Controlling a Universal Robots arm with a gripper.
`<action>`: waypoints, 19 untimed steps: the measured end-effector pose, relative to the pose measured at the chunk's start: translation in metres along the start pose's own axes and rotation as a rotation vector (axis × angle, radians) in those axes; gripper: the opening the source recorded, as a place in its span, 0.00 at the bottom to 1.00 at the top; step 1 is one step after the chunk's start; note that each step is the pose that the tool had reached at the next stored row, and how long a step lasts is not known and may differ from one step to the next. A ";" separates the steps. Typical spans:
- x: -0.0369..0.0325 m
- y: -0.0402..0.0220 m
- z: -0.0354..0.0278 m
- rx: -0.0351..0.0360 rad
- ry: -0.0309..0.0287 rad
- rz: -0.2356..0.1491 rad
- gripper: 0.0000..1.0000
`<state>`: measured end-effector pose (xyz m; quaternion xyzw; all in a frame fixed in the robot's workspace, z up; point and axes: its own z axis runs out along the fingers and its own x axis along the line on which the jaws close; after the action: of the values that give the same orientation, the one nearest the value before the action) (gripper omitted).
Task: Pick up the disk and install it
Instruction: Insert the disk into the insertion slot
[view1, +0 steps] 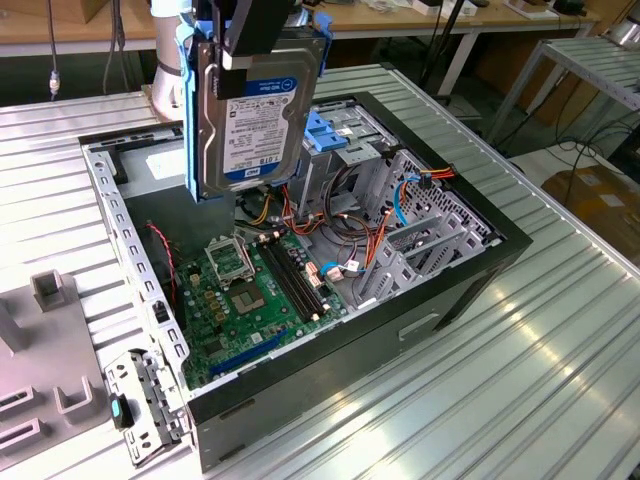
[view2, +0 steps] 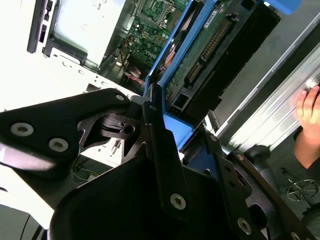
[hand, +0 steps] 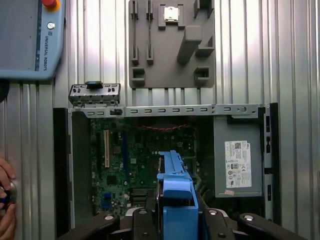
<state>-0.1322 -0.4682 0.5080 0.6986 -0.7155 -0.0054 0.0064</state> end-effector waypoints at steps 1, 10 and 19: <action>0.0004 -0.0010 0.0004 0.0001 0.0003 0.000 0.37; 0.0030 -0.0054 0.0014 0.0002 0.0035 0.000 0.37; 0.0066 -0.0073 0.0016 0.0002 0.0060 0.000 0.37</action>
<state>-0.1251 -0.4750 0.5062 0.6986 -0.7154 -0.0033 0.0085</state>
